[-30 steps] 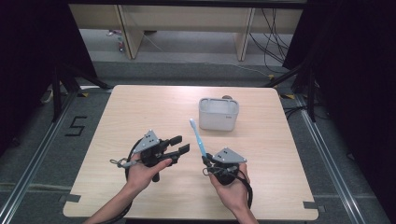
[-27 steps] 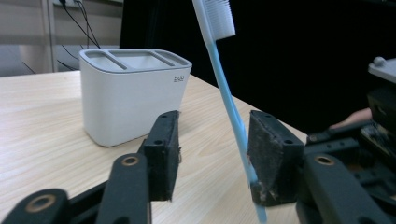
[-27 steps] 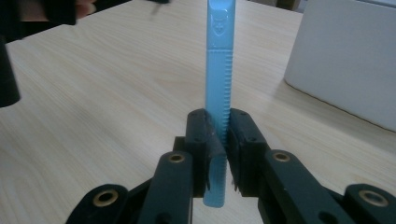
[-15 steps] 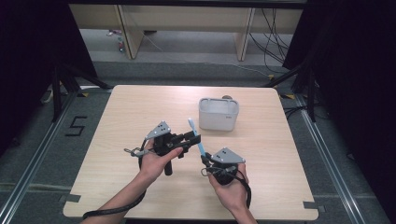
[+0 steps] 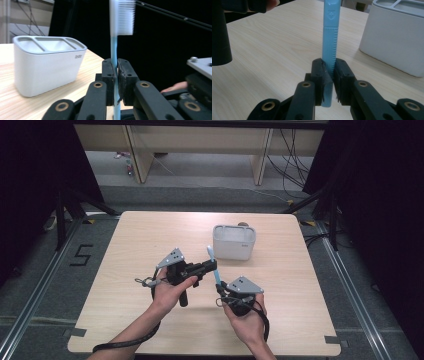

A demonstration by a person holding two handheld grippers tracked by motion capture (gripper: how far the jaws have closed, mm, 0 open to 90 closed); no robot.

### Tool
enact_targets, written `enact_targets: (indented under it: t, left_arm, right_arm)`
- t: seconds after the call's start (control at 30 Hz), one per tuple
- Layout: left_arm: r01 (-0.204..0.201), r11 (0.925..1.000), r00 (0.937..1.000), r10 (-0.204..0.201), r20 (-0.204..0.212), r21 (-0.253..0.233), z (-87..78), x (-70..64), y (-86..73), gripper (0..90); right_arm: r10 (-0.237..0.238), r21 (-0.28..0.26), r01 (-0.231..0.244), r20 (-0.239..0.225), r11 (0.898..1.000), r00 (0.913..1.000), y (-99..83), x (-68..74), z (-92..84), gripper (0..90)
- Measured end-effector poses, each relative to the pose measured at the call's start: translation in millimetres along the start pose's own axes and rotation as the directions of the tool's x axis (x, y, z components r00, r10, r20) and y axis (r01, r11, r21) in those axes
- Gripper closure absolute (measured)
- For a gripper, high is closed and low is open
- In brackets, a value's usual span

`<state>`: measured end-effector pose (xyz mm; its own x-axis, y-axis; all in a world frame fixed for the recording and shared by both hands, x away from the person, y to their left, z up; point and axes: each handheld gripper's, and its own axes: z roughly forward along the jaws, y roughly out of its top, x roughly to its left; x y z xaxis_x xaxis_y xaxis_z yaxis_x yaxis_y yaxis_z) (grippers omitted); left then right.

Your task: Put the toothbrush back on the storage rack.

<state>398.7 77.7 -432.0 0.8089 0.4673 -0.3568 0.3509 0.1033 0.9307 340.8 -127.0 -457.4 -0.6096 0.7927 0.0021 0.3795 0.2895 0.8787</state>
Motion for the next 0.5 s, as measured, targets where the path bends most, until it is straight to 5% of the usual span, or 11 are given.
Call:
enact_targets:
  t: [0.1, 0.13, 0.23, 0.5]
  left_arm:
    - [-0.069, 0.9975, 0.9976, 0.069, -0.003, 0.013, 0.3, -5.8, 2.0, 85.6]
    - [-0.086, 0.9962, 0.9963, 0.086, -0.002, 0.017, 0.1, -7.1, 2.2, 85.6]
    - [-0.129, 0.9912, 0.9914, 0.13, -0.017, 0.029, 0.4, -10.7, 1.4, 85.7]
    - [-0.155, 0.9872, 0.9874, 0.156, -0.026, 0.038, 3.0, -14.2, -1.2, 85.6]
  right_arm:
    - [0.0, -0.002, 0.0, 0.0, 1.0, 1.0, 0.5, -0.9, -0.2, 74.7]
    - [0.032, -0.008, -0.032, -0.01, 0.999, 0.9994, 0.2, 0.1, -0.1, 71.7]
    - [0.002, -0.04, -0.002, 0.005, 0.999, 1.0, 1.9, -2.2, -2.8, 64.5]
    - [0.001, -0.092, 0.0, 0.01, 0.996, 0.9999, 5.9, 0.0, -4.6, 63.7]
